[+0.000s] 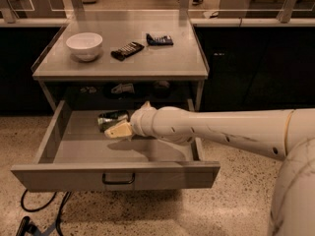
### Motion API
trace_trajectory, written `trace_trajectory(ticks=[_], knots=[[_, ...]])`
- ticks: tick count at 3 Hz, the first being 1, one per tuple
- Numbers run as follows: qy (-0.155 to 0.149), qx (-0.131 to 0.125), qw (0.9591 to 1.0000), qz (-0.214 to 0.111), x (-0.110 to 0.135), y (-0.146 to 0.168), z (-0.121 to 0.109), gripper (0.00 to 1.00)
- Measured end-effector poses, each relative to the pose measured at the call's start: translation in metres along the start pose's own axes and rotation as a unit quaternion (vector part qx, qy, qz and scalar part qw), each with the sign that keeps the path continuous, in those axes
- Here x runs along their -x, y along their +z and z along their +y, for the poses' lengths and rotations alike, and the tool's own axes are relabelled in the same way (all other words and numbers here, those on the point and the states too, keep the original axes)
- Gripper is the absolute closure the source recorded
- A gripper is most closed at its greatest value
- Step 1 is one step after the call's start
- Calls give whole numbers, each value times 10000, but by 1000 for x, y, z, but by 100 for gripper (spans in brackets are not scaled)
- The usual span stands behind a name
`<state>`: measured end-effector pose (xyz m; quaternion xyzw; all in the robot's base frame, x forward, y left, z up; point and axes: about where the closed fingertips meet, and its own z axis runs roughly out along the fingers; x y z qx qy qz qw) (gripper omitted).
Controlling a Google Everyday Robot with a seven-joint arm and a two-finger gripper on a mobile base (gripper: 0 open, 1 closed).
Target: Place green can into top drawer
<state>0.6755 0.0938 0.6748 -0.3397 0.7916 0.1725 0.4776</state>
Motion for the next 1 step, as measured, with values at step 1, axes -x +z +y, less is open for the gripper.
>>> trace_trajectory(ticks=[1], knots=[[0, 0, 10000, 0, 0, 0, 0, 0]])
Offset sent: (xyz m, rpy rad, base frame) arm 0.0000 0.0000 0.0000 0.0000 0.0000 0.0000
